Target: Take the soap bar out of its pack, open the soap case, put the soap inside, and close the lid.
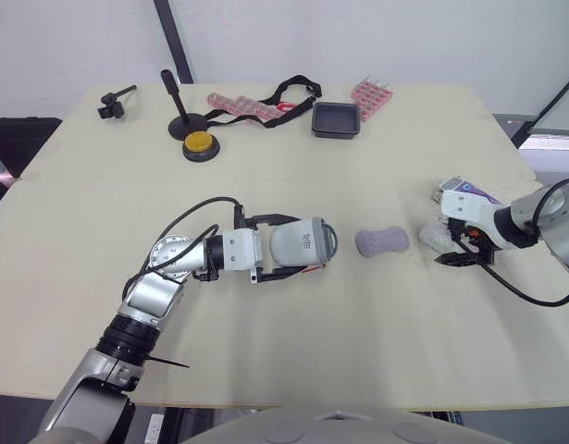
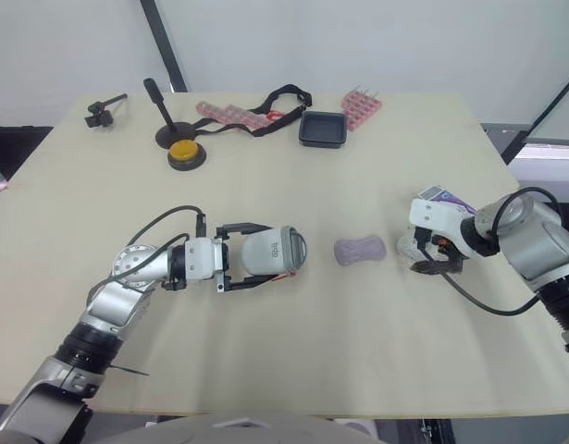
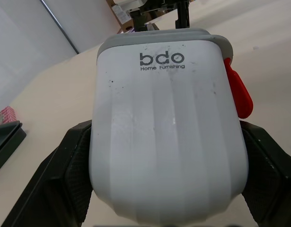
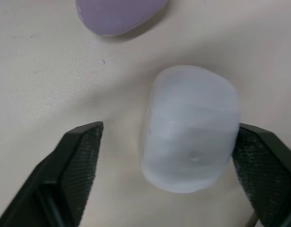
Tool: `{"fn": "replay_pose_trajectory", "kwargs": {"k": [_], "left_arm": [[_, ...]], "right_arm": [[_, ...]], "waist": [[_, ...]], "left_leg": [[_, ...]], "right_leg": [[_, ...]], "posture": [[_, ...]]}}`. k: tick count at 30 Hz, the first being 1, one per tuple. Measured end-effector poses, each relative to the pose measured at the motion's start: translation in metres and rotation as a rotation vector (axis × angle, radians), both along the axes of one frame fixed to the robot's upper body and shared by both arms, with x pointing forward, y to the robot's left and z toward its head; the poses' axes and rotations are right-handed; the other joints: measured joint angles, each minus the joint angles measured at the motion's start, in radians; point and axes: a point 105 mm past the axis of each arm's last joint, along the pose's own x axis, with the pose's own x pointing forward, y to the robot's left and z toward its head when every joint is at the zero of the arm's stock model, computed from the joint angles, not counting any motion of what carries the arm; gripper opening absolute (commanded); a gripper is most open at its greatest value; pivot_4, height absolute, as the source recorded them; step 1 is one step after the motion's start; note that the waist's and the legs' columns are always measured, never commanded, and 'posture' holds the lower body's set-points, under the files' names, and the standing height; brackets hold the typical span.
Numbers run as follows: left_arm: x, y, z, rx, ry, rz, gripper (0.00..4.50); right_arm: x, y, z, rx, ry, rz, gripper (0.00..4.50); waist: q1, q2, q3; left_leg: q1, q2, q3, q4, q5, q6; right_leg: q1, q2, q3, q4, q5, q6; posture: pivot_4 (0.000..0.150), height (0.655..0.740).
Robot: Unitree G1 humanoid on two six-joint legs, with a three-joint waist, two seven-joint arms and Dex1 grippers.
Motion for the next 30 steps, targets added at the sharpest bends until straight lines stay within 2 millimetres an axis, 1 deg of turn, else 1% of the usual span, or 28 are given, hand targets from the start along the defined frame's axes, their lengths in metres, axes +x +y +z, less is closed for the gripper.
{"fn": "replay_pose_trajectory", "kwargs": {"k": [6, 12, 14, 15, 17, 19, 20, 21, 22, 24, 26, 27, 30], "left_arm": [[0.0, 0.0, 0.0, 0.002, 0.001, -0.002, 3.48], [0.0, 0.0, 0.0, 0.005, 0.001, -0.008, 3.48], [0.0, -0.001, 0.0, 0.007, 0.0, -0.011, 3.48], [0.0, -0.001, 0.0, 0.007, -0.001, -0.011, 3.48], [0.0, -0.001, 0.001, 0.009, -0.001, -0.013, 3.48], [0.001, -0.001, 0.001, 0.012, 0.001, -0.012, 3.48], [0.001, 0.0, 0.0, 0.015, 0.004, -0.012, 3.48], [0.001, 0.001, 0.0, 0.022, 0.008, -0.012, 3.48], [0.002, 0.002, -0.002, 0.032, 0.022, -0.008, 3.48], [0.005, 0.005, -0.005, 0.06, 0.061, 0.003, 3.48], [0.008, 0.009, -0.009, 0.09, 0.111, 0.018, 3.48], [0.01, 0.011, -0.011, 0.11, 0.142, 0.023, 3.48], [0.013, 0.015, -0.013, 0.153, 0.22, 0.03, 3.48]], "right_arm": [[-0.001, -0.001, 0.009, 0.027, -0.04, 0.001, 4.49], [-0.006, -0.001, 0.01, 0.046, -0.065, 0.034, 4.49], [-0.003, -0.002, 0.017, 0.064, -0.109, 0.034, 4.49], [-0.001, -0.001, 0.022, 0.085, -0.135, 0.035, 4.49], [0.003, 0.006, 0.039, 0.205, -0.217, 0.046, 4.49], [0.002, 0.013, 0.054, 0.367, -0.289, 0.058, 4.49], [-0.001, 0.015, 0.057, 0.421, -0.303, 0.065, 4.49], [-0.005, 0.018, 0.061, 0.491, -0.318, 0.074, 4.49], [-0.012, 0.024, 0.066, 0.604, -0.342, 0.087, 4.49], [-0.027, 0.035, 0.067, 0.772, -0.366, 0.101, 4.49], [-0.045, 0.044, 0.058, 0.873, -0.359, 0.108, 4.49], [-0.056, 0.049, 0.051, 0.901, -0.349, 0.112, 4.49], [-0.078, 0.058, 0.035, 0.942, -0.334, 0.108, 4.49]], "waist": [[0.0, 0.0, 0.0], [0.001, 0.0, 0.0], [0.0, 0.0, 0.0], [0.0, 0.0, 0.0], [-0.002, 0.0, 0.0], [0.001, 0.0, 0.0], [0.002, 0.0, 0.0], [0.005, 0.0, 0.0], [0.008, 0.0, 0.0], [0.012, 0.001, -0.001], [0.017, 0.001, -0.001], [0.019, 0.001, -0.001], [0.019, 0.001, -0.001]], "left_leg": [[0.0, 0.0, 0.0, 0.0, 0.0, 0.0], [0.0, 0.0, 0.0, 0.0, 0.0, 0.001], [0.0, 0.0, 0.0, 0.0, 0.0, 0.001], [0.0, 0.0, 0.0, 0.0, 0.0, 0.001], [0.0, 0.0, 0.001, 0.001, 0.0, 0.001], [0.0, 0.001, 0.001, 0.001, 0.0, 0.001], [0.0, 0.0, 0.001, 0.001, -0.001, 0.002], [0.0, 0.001, 0.001, 0.001, -0.001, 0.002], [0.0, 0.001, 0.001, 0.001, -0.001, 0.002], [0.0, 0.001, 0.001, 0.002, -0.001, 0.003], [-0.001, 0.001, 0.001, 0.003, -0.002, 0.003], [-0.001, 0.001, 0.001, 0.003, -0.002, 0.004], [0.0, 0.0, 0.001, 0.004, -0.002, 0.004]], "right_leg": [[0.0, 0.0, 0.0, 0.0, 0.0, 0.0], [0.0, 0.0, 0.0, 0.0, 0.0, 0.0], [0.0, 0.0, 0.0, 0.0, 0.0, 0.0], [0.0, 0.0, 0.0, 0.0, 0.0, 0.0], [0.0, 0.0, 0.0, 0.001, 0.0, 0.0], [0.0, 0.0, 0.0, 0.0, 0.0, 0.0], [0.0, 0.0, 0.0, 0.0, 0.0, 0.0], [0.0, 0.0, 0.0, 0.0, 0.0, 0.0], [0.0, 0.0, -0.001, 0.0, 0.0, 0.0], [-0.001, 0.0, -0.002, 0.001, 0.0, 0.0], [-0.002, -0.001, -0.003, 0.001, 0.0, 0.0], [-0.003, -0.001, -0.003, 0.0, 0.0, 0.0], [-0.004, -0.002, -0.003, 0.0, -0.001, -0.001]], "posture": [[0.15, 0.7291], [0.15, 0.7291], [0.15, 0.7291], [0.15, 0.7291], [0.15, 0.7291], [0.15, 0.7291], [0.15, 0.7291], [0.15, 0.7291], [0.15, 0.7291], [0.15, 0.7291], [0.15, 0.7291], [0.15, 0.7291], [0.15, 0.7291]]}}
